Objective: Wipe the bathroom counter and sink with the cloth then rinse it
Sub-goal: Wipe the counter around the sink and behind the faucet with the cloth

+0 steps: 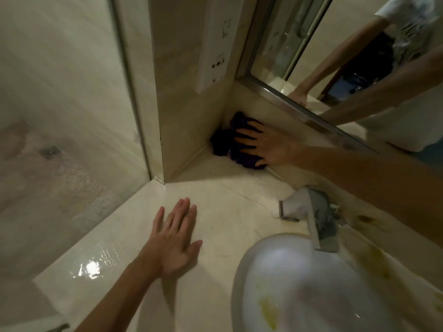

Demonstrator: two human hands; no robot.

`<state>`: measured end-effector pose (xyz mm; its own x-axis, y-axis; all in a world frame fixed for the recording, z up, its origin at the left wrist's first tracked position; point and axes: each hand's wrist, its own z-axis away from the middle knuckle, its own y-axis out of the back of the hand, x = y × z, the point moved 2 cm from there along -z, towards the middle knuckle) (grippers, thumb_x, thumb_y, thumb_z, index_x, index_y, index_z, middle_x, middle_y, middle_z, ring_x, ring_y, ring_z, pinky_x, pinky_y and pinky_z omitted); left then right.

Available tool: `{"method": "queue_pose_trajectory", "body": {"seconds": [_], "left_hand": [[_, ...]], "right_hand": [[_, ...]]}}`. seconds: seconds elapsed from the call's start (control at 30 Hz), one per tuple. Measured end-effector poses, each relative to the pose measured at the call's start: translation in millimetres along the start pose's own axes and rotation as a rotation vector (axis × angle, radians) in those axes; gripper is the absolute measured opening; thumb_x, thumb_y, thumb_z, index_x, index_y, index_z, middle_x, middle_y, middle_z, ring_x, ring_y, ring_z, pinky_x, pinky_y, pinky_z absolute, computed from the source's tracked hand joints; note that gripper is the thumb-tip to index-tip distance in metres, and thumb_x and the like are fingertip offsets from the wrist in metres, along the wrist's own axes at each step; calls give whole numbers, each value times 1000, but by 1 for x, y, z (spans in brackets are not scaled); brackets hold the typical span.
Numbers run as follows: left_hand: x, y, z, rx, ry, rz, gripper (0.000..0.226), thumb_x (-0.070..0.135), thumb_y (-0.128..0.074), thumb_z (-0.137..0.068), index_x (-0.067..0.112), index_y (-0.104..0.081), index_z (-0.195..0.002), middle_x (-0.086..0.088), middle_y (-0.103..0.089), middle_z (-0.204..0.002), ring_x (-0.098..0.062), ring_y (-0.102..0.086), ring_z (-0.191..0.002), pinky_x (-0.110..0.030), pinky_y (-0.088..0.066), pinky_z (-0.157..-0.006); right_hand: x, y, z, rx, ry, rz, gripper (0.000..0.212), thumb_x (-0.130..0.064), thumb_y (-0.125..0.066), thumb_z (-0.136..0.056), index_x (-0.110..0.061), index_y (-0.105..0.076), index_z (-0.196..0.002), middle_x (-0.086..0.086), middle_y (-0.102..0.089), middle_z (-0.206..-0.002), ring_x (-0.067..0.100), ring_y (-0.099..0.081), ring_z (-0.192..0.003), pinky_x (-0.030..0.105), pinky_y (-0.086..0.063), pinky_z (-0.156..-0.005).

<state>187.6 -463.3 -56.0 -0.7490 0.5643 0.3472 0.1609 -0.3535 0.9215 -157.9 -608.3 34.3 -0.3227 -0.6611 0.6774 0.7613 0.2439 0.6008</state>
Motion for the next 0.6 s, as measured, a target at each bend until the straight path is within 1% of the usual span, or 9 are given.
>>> {"method": "queue_pose_trajectory", "body": {"seconds": [0.07, 0.1, 0.13, 0.2, 0.27, 0.33, 0.43, 0.57, 0.6], "left_hand": [[18, -3, 0, 37, -11, -1, 76, 60, -11, -95, 23, 10, -159, -3, 22, -164, -18, 22, -151, -53, 11, -121], [32, -6, -2, 53, -41, 3, 72, 57, -14, -97, 26, 6, -159, -2, 18, -166, -17, 20, -152, -53, 9, -121], [46, -10, -5, 58, -77, 7, 70, 57, -17, -99, 29, 2, -159, -2, 15, -166, -17, 16, -153, -53, 7, -122], [68, -20, -14, 26, -131, -10, 69, 59, -19, -99, 30, -2, -160, -3, 10, -167, -19, 12, -154, -53, 5, -121], [78, -30, -20, 11, -146, -54, 69, 60, -18, -100, 28, -4, -160, -5, 6, -168, -21, 8, -154, -55, 5, -120], [79, -37, -22, 43, -140, -85, 68, 60, -18, -100, 28, -9, -160, -6, -2, -168, -20, 3, -154, -54, 5, -119], [80, -38, -21, 37, -135, -80, 67, 60, -17, -101, 30, -6, -160, -4, 2, -168, -17, 7, -153, -53, 8, -119], [85, -33, -20, 23, -125, -75, 66, 59, -12, -101, 32, 6, -159, -2, 15, -166, -16, 18, -152, -53, 12, -119], [85, -35, -19, 10, -121, -81, 66, 59, -11, -101, 33, 9, -158, -2, 18, -165, -16, 20, -152, -54, 12, -120]], "right_hand": [[-5, 10, 27, 57, -36, -91, 66, -36, -81, -83, -9, -64, -141, 17, -54, -155, 38, -43, -148, 43, 3, -126], [-9, 19, 45, 137, -65, -58, 68, -41, -83, -80, -10, -66, -138, 16, -57, -152, 38, -45, -147, 44, 4, -127], [-9, 22, 66, 121, -97, -87, 68, -46, -81, -81, -13, -67, -139, 14, -58, -152, 37, -44, -148, 44, 7, -128], [-22, 22, 113, 56, -135, -125, 58, -49, -68, -92, -17, -65, -141, 11, -55, -155, 35, -39, -151, 45, 12, -130], [-29, 14, 174, 96, -195, -126, 53, -40, -52, -100, -19, -59, -148, 11, -50, -160, 34, -36, -153, 48, 5, -132], [-45, 13, 238, 55, -237, -111, 55, -29, -49, -102, -20, -48, -156, 11, -43, -164, 34, -34, -155, 51, -5, -131], [-73, 13, 303, 13, -274, -98, 59, -27, -36, -98, -18, -47, -155, 13, -51, -159, 35, -37, -152, 50, -6, -129], [-81, 4, 289, -76, -294, -67, 62, -34, -33, -98, -14, -47, -154, 16, -51, -158, 33, -5, -161, 51, -3, -131], [-80, 0, 268, -85, -253, -60, 62, -34, -32, -98, -13, -47, -154, 16, -48, -160, 33, -4, -162, 52, -5, -131]]}}
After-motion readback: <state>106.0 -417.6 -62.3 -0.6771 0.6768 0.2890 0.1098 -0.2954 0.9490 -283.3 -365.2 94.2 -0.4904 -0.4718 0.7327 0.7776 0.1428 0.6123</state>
